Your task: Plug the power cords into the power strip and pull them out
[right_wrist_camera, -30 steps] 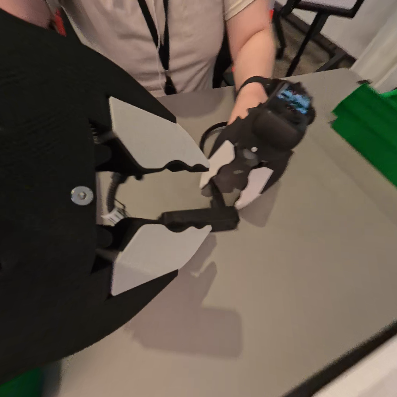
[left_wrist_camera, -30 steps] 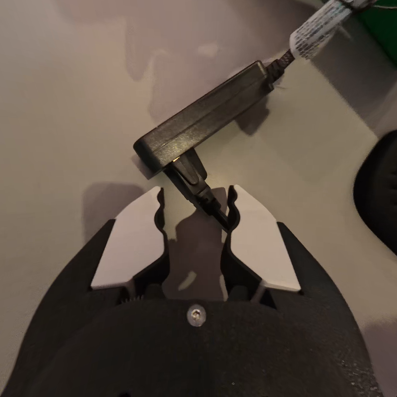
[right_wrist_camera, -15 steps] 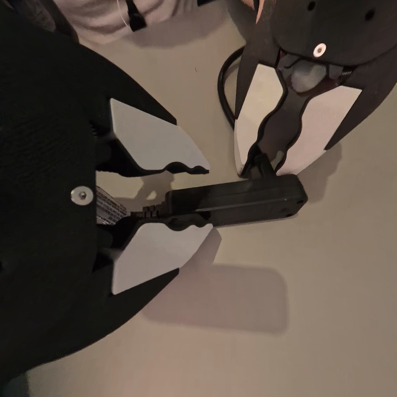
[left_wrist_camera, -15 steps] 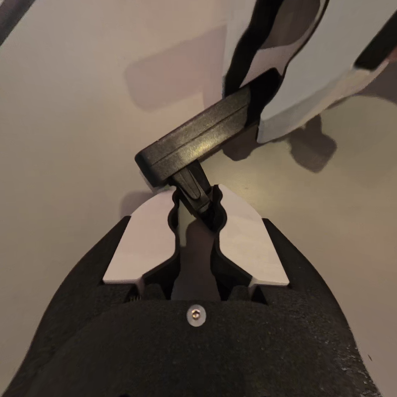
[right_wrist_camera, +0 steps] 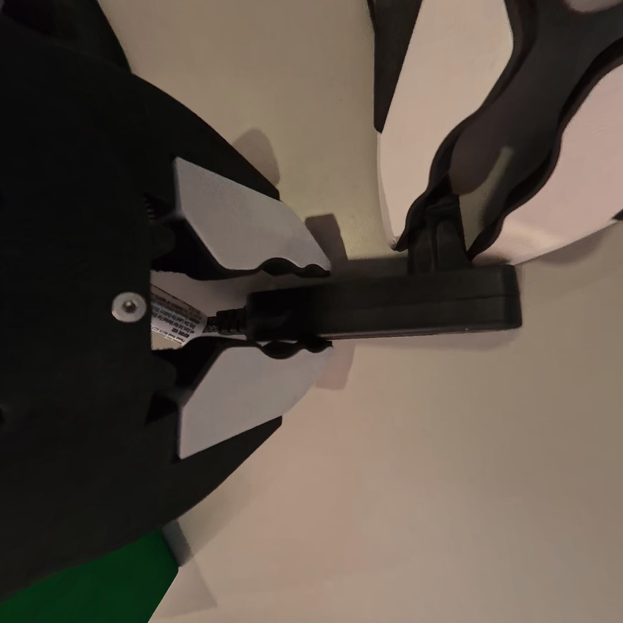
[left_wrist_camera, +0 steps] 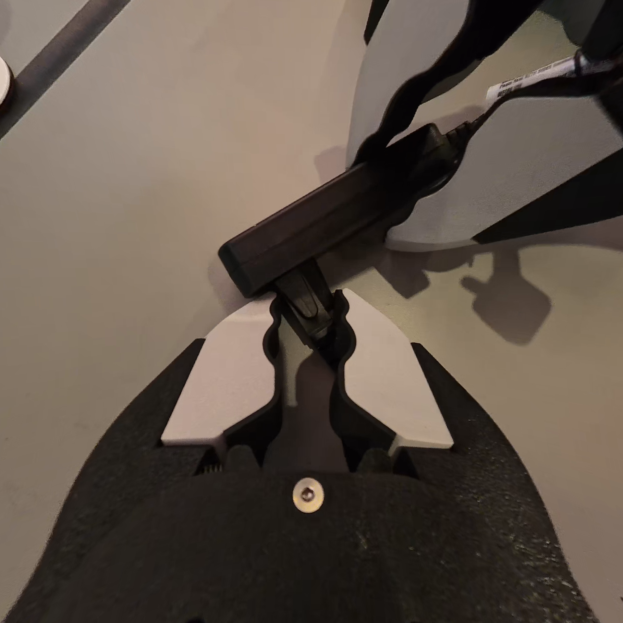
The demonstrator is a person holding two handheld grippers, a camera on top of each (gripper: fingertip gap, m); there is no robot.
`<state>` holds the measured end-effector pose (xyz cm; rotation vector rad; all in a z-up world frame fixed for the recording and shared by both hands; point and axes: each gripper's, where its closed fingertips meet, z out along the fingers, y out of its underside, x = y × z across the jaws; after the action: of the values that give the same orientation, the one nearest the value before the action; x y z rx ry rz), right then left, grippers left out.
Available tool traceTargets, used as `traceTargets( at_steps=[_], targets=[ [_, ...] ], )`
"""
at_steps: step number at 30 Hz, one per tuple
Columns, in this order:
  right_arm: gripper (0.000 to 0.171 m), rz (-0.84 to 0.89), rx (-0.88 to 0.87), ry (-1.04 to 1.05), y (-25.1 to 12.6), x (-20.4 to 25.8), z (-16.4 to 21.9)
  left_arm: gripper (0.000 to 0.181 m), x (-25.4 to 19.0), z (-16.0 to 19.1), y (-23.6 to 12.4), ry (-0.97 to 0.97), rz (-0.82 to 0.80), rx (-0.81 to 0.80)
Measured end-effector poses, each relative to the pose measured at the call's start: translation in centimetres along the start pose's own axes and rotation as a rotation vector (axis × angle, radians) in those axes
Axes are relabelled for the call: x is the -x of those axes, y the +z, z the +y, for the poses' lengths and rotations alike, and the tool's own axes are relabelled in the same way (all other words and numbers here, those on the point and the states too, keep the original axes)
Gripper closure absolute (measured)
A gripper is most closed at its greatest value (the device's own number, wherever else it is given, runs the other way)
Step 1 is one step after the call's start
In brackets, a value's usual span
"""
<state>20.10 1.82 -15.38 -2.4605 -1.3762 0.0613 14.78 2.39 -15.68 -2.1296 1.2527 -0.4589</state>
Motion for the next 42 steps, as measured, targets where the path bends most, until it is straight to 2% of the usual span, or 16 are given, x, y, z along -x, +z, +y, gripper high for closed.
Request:
traceTargets(
  at_steps=[3, 6, 10, 11, 15, 17, 20, 22, 23, 26, 29, 30, 32, 34, 37, 42],
  targets=[
    [0.137, -0.002, -0.024, -0.033, -0.4, -0.4, -0.5, 0.152, 0.0, 0.0, 0.0, 0.009, -0.013, 0.006],
    [0.145, 0.057, -0.241, -0.164, -2.3, -0.2, -2.6, 0.152, 0.0, 0.0, 0.0, -0.011, 0.012, -0.026],
    [0.152, 0.119, -0.347, -0.212, -3.6, -0.1, -2.7, 0.152, -0.1, -0.1, 0.0, -0.023, 0.035, -0.051],
    [0.169, 0.137, -0.416, -0.216, -5.0, -0.3, -3.3, 0.152, -0.1, -0.1, 0.0, -0.019, 0.038, -0.051],
    [0.17, 0.143, -0.737, -0.171, -14.4, 0.1, -6.9, 0.152, -0.2, -0.2, 0.0, -0.007, 0.052, -0.063],
    [0.17, 0.15, -0.819, -0.1, -18.8, 1.9, -8.1, 0.151, -0.2, -0.2, 0.0, -0.002, 0.054, -0.068],
    [0.17, 0.141, -0.87, 0.051, -21.5, 7.5, -8.6, 0.152, -0.2, -0.2, 0.0, -0.001, 0.056, -0.069],
    [0.171, 0.105, -0.859, 0.079, -18.8, 11.5, -8.5, 0.152, -0.2, -0.2, 0.0, -0.004, 0.053, -0.068],
    [0.17, 0.176, -0.781, 0.119, -15.7, 11.3, -7.7, 0.152, -0.2, -0.2, 0.0, -0.006, 0.051, -0.067],
    [0.17, 0.44, -0.545, 0.199, -6.8, 7.2, -4.6, 0.152, -0.2, -0.2, 0.0, -0.01, 0.047, -0.067],
    [0.17, 0.497, -0.417, 0.232, -2.1, 4.2, -3.1, 0.152, -0.2, -0.2, 0.0, -0.011, 0.043, -0.069],
    [0.17, 0.45, -0.39, 0.258, -0.6, 4.0, -2.7, 0.152, -0.2, -0.2, 0.0, -0.011, 0.042, -0.07],
    [0.17, 0.382, -0.439, 0.328, -0.1, 3.4, -3.0, 0.152, -0.2, -0.2, 0.0, -0.011, 0.042, -0.068],
    [0.17, 0.439, -0.47, 0.327, -0.8, 2.2, -3.2, 0.152, -0.2, -0.2, 0.0, -0.011, 0.042, -0.068],
    [0.17, 0.441, -0.412, 0.29, 0.0, 2.4, -3.0, 0.152, -0.2, -0.2, 0.0, -0.012, 0.041, -0.069],
    [0.17, 0.593, -0.344, 0.127, 0.0, 1.5, -3.1, 0.152, -0.2, -0.2, 0.0, -0.017, 0.04, -0.069]
  ],
)
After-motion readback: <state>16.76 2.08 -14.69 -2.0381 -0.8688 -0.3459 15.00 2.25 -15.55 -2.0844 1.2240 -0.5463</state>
